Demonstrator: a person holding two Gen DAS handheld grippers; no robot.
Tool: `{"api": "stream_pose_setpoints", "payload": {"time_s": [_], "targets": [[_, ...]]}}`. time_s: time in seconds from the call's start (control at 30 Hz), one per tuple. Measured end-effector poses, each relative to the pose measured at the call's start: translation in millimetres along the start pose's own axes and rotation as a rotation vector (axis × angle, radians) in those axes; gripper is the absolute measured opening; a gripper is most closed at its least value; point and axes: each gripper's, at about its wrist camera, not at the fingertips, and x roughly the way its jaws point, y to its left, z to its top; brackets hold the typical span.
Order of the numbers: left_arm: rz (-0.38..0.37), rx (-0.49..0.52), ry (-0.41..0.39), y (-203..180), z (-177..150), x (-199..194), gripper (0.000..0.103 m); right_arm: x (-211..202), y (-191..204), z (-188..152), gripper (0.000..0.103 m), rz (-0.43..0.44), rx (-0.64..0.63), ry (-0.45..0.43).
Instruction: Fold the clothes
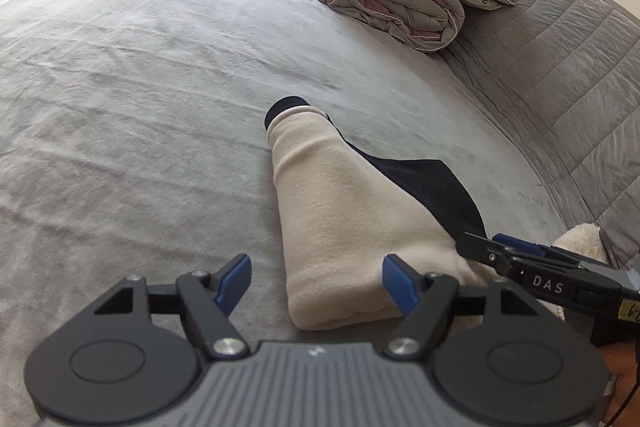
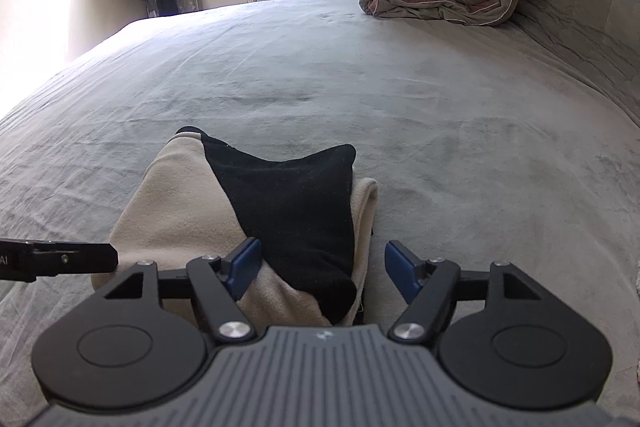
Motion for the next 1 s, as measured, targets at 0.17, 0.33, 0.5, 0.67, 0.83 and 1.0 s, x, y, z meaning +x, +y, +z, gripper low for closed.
{"api": "stream_pose_setpoints", "payload": {"time_s": [0.17, 0.33, 0.5, 0.67, 0.83, 1.0], "targets": [[-0.001, -0.018, -0.008, 2.6, 3.3, -1.7, 0.074, -4.6, -7.2, 0.1, 0.074, -0.01, 0.019, -0.002], [0.003, -0.02, 0.018, 2.3, 4.2, 1.4, 0.087, -9.3, -13.3, -0.1, 0.079, -0.023, 0.031, -0.004], [0.02, -0.005, 0.067, 0.6, 1.4, 9.9, 0.092, -13.4, -24.8, -2.4, 0.089, -0.034, 0.063, -0.001], [0.014, -0.021, 0.084, 1.2, 0.5, 15.6, 0.095, -10.1, -47.9, -6.6, 0.094, 0.051, 0.228, 0.043], [-0.034, -0.086, 0.093, 10.1, 4.3, 21.0, 0.095, 5.9, -85.9, -21.9, 0.094, 0.238, 0.611, 0.18], [-0.082, -0.166, 0.084, 24.7, 7.3, 28.3, 0.095, 7.1, -108.6, -38.2, 0.094, 0.345, 0.852, 0.237]]}}
